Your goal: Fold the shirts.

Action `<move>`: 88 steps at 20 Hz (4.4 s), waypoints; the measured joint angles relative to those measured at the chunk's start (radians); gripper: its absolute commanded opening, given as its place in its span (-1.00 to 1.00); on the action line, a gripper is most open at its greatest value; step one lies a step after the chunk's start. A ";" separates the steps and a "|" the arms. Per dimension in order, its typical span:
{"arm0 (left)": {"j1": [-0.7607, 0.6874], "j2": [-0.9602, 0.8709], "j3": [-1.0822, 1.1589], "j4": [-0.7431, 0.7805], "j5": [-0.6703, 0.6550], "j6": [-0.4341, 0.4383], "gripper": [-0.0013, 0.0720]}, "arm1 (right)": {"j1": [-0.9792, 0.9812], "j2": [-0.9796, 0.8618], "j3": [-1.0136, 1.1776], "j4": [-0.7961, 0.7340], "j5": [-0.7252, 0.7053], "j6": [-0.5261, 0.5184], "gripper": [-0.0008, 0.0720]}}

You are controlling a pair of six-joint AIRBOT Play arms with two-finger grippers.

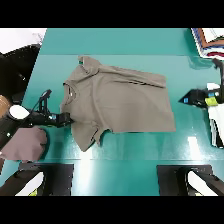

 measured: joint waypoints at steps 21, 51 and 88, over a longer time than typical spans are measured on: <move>-0.004 0.000 0.158 -0.002 -0.011 0.047 -0.90 | -0.137 -0.151 -0.549 0.231 -0.385 -0.055 -0.94; -0.006 0.031 1.289 0.234 -0.198 -0.119 -0.89 | -0.197 0.026 0.909 0.061 0.047 -0.020 -0.94; 0.001 -0.668 0.831 0.330 -0.262 -0.078 0.35 | 0.092 -0.478 0.349 -0.168 -0.137 0.023 0.06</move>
